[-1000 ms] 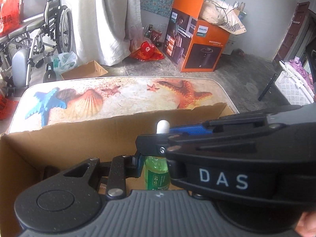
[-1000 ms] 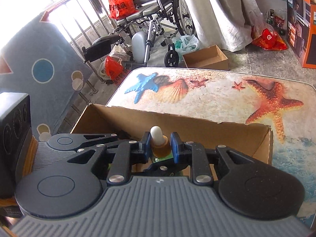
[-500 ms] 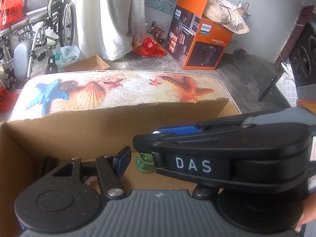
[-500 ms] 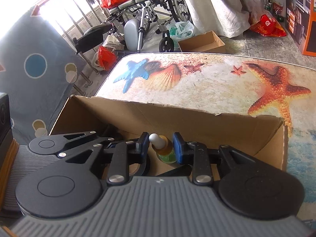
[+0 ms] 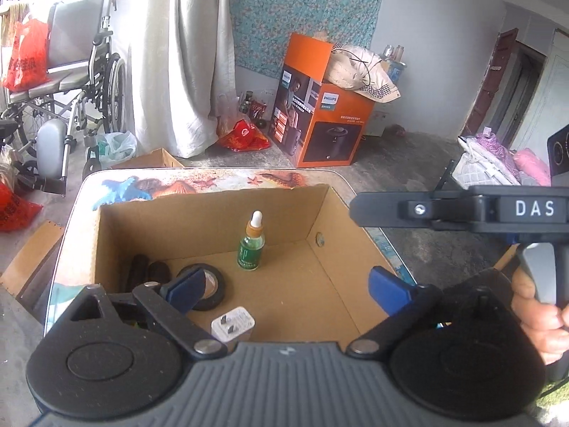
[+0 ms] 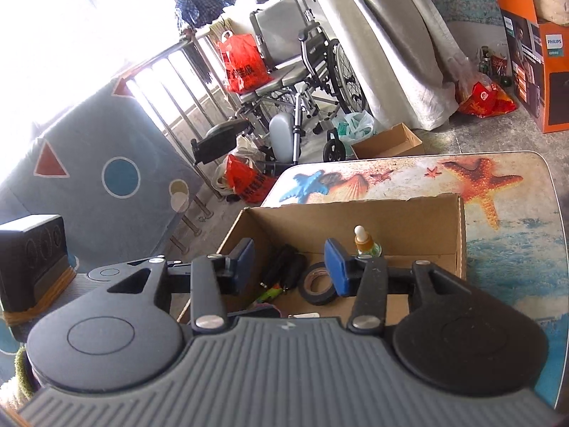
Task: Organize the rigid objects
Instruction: 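Move the right gripper to the gold-lidded jar and grasp it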
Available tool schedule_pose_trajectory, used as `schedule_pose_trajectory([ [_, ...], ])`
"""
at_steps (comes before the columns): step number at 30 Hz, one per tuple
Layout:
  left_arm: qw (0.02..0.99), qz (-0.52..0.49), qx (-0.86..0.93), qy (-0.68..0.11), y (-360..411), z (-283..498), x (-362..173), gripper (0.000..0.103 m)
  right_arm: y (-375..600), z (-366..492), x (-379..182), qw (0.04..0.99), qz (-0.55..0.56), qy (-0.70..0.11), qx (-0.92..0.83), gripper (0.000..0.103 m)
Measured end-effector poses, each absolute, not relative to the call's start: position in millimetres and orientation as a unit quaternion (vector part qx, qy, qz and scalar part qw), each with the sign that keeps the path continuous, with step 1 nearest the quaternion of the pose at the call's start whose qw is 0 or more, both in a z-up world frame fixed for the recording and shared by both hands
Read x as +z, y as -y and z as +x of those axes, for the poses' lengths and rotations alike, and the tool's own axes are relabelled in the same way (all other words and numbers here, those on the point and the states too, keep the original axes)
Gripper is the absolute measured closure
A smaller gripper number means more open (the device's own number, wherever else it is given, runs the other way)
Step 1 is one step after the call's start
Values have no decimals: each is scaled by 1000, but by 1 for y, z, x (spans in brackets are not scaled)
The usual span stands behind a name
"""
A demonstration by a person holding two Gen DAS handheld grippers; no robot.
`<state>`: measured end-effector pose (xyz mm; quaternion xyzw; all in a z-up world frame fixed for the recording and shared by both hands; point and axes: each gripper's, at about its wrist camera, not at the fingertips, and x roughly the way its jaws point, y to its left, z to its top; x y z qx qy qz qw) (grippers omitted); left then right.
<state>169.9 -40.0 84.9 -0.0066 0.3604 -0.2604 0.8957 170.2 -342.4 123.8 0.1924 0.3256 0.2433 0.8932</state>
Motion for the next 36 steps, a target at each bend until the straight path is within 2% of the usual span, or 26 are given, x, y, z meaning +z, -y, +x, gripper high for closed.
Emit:
schedule_pose_trajectory([
  [5, 897, 11, -265, -354, 16, 111, 64, 0, 338, 95, 100, 879, 237, -324, 258, 54],
  [11, 893, 40, -268, -358, 7, 69, 13, 0, 308, 64, 44, 865, 250, -362, 241, 54],
  [18, 893, 53, -232, -383, 12, 70, -42, 1, 249, 78, -4, 834, 226, -430, 261, 65],
  [27, 898, 67, -221, -373, 17, 79, -66, 1, 224, 121, -20, 835, 185, -455, 249, 66],
  [36, 896, 59, -238, -370, 17, 79, -66, 1, 217, 123, -23, 834, 163, -464, 250, 65],
])
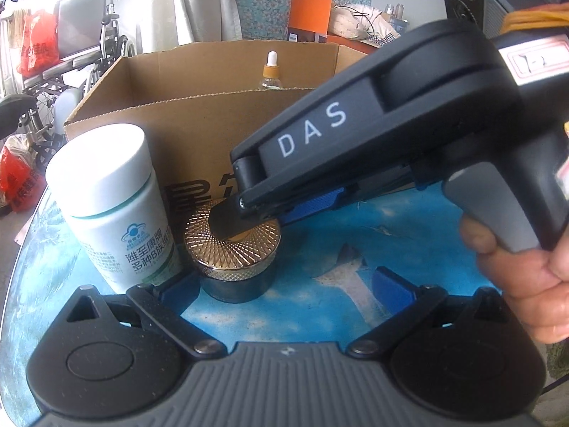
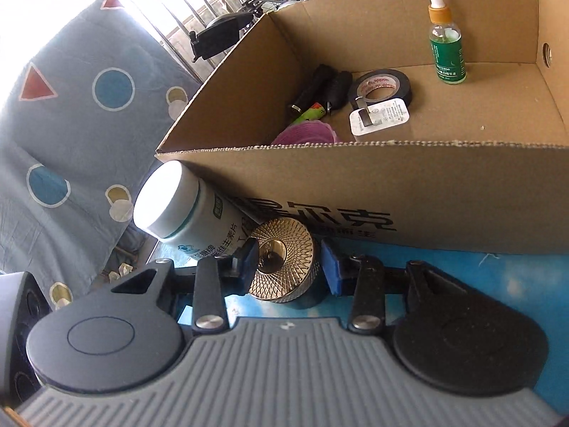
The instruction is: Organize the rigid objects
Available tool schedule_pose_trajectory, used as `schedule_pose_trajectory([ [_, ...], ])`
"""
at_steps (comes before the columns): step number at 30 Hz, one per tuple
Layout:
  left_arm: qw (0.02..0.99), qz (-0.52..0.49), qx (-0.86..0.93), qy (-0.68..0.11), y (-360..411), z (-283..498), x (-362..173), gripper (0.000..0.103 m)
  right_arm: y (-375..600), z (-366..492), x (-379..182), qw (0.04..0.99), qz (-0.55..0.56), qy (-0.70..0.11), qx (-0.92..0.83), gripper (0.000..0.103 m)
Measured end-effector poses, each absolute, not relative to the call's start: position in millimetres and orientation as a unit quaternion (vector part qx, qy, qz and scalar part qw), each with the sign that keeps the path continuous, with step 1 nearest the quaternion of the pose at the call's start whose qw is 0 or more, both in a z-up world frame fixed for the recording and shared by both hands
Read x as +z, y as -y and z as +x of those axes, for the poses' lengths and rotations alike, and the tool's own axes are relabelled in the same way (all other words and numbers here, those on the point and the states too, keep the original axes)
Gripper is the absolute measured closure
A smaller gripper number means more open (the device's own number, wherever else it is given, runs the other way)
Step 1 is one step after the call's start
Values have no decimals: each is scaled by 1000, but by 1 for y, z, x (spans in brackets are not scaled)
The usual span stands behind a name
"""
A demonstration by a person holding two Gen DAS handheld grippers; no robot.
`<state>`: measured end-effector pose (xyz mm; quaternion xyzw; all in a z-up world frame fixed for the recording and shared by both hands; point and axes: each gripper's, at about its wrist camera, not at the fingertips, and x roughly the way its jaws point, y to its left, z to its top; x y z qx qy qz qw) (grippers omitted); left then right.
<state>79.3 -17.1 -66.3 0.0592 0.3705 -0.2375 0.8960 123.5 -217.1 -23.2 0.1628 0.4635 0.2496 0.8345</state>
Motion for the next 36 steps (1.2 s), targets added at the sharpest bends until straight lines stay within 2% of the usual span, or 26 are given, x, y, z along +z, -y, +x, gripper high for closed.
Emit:
schedule_pose_trajectory([
  [12, 871, 99, -321, -358, 60, 66, -58, 2, 273, 88, -22, 833, 209, -465, 214, 64],
  [21, 892, 104, -274, -344, 56, 70, -52, 3, 306, 84, -17, 841, 242, -445, 189, 64],
  [24, 897, 113, -234, -358, 60, 80, -54, 12, 303, 94, -19, 839, 249, -442, 196, 64],
  [26, 896, 107, -221, -369, 59, 88, -57, 24, 299, 103, -23, 834, 255, -446, 200, 65],
  [29, 894, 97, -211, -384, 58, 96, -60, 34, 290, 113, -32, 827, 259, -456, 204, 65],
  [36, 890, 92, -210, -393, 63, 90, -57, 42, 287, 112, -39, 817, 268, -469, 204, 64],
])
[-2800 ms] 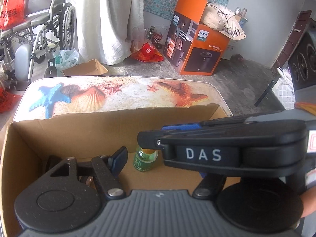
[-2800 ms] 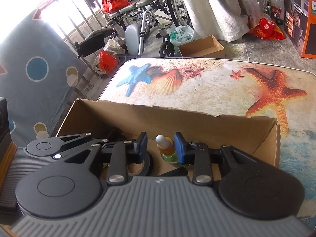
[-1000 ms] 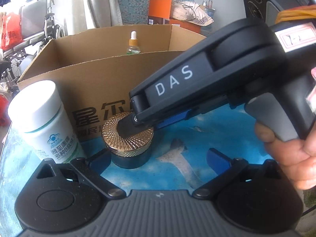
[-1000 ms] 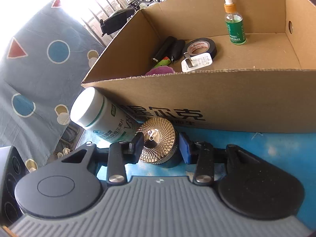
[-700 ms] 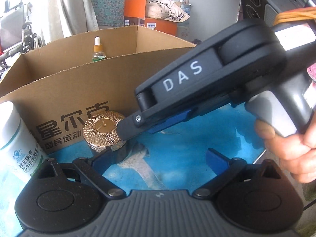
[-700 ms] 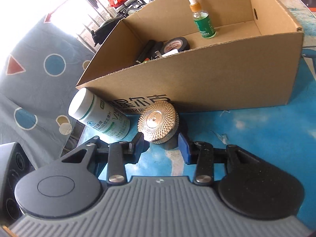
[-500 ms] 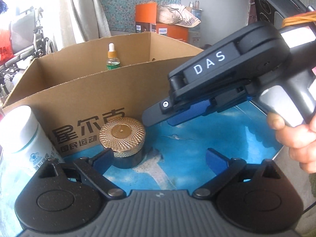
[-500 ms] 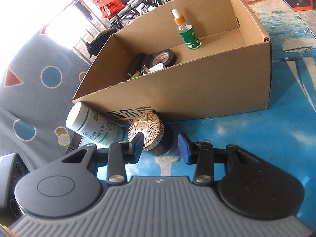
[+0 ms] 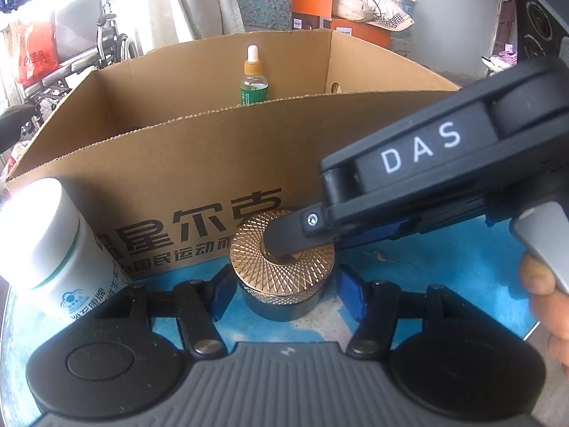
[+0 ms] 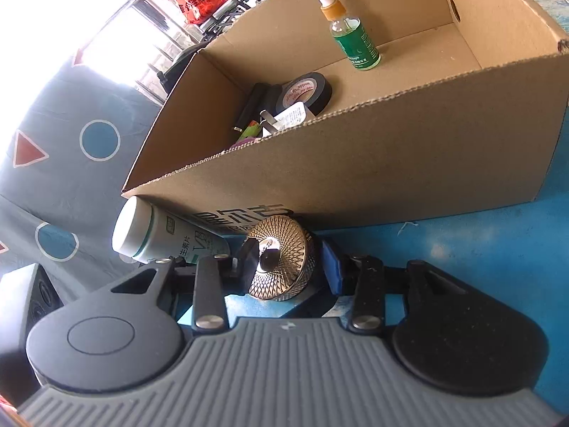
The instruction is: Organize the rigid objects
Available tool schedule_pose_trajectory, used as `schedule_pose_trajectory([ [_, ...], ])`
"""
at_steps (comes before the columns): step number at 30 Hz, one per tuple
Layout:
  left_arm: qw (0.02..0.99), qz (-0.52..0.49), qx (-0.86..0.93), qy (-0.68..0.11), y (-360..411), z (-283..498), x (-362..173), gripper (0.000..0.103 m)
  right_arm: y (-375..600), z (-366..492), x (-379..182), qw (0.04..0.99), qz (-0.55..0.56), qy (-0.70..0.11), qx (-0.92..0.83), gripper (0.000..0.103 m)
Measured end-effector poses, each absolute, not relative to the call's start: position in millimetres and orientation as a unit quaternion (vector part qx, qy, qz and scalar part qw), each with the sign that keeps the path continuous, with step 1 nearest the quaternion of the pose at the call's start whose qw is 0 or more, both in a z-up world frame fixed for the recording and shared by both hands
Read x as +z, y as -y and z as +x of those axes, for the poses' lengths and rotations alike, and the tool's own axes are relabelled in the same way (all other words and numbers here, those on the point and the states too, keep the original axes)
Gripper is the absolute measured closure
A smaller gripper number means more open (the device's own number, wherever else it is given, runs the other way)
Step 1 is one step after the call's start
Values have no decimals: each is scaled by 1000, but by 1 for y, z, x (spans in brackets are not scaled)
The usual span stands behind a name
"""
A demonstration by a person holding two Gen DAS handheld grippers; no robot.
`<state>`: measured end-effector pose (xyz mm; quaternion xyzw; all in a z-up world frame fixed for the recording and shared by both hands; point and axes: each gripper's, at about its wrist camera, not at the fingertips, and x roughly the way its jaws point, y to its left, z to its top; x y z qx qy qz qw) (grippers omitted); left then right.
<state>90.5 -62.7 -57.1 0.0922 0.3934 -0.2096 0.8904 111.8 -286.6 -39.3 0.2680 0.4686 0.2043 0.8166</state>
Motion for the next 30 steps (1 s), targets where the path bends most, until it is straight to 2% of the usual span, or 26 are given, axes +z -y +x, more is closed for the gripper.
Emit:
schedule_pose_trajectory([
  [16, 873, 101, -252, -406, 86, 64, -52, 42, 312, 68, -38, 816, 288, -471, 170, 62],
  [30, 868, 123, -257, -406, 97, 78, -61, 42, 318, 66, -45, 813, 304, -469, 163, 62],
])
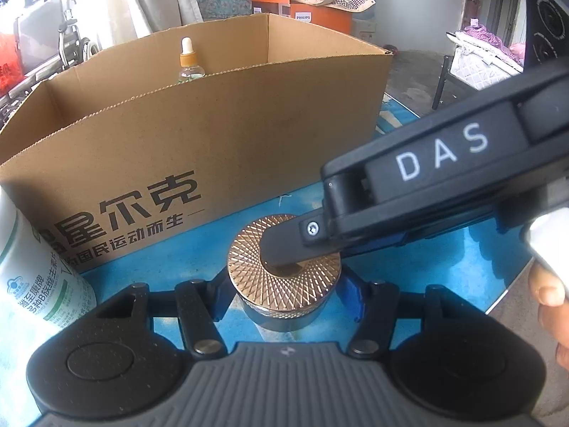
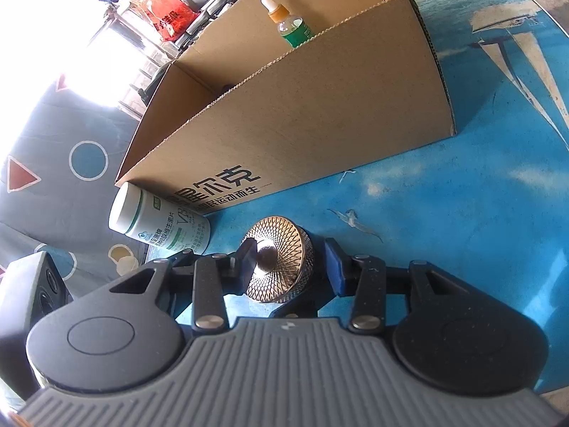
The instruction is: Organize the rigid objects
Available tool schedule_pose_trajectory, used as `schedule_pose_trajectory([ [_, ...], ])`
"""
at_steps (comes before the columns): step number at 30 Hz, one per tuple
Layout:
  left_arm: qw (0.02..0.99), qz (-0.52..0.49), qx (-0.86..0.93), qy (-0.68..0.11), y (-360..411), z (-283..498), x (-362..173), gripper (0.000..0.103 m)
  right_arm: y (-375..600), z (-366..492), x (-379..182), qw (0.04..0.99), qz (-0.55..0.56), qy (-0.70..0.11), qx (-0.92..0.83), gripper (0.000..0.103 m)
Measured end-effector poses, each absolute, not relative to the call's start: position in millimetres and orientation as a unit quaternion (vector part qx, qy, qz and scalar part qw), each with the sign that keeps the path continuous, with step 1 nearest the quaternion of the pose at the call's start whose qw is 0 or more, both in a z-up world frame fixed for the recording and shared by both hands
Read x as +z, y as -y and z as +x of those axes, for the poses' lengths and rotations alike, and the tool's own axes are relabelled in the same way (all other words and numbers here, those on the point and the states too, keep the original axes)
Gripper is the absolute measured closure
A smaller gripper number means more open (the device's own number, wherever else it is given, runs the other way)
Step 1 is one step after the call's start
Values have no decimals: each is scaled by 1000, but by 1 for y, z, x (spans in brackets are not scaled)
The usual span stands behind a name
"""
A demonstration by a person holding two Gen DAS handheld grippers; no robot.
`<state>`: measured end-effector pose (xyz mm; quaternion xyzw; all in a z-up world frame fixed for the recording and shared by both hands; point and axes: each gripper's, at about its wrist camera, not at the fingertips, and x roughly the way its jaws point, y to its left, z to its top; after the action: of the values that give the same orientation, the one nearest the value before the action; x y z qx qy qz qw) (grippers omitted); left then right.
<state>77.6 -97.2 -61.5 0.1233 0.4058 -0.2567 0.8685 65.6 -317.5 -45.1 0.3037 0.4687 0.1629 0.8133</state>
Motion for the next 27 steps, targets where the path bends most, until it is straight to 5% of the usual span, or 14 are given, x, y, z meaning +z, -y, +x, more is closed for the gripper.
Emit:
schedule_pose_trajectory([
  [3, 870, 125, -261, -400, 97, 78, -64, 39, 319, 66, -46, 813, 308, -467, 159, 60],
  [8, 871, 102, -278, -393, 88, 79, -70, 14, 329, 67, -55, 805, 337, -465, 144, 48],
  [14, 870, 79, -291, -390, 79, 86, -74, 0, 335, 65, -67, 798, 372, -450, 150, 37],
  [27, 878, 50, -296, -373, 65, 81, -81, 0, 343, 61, -77, 782, 417, -420, 195, 10],
])
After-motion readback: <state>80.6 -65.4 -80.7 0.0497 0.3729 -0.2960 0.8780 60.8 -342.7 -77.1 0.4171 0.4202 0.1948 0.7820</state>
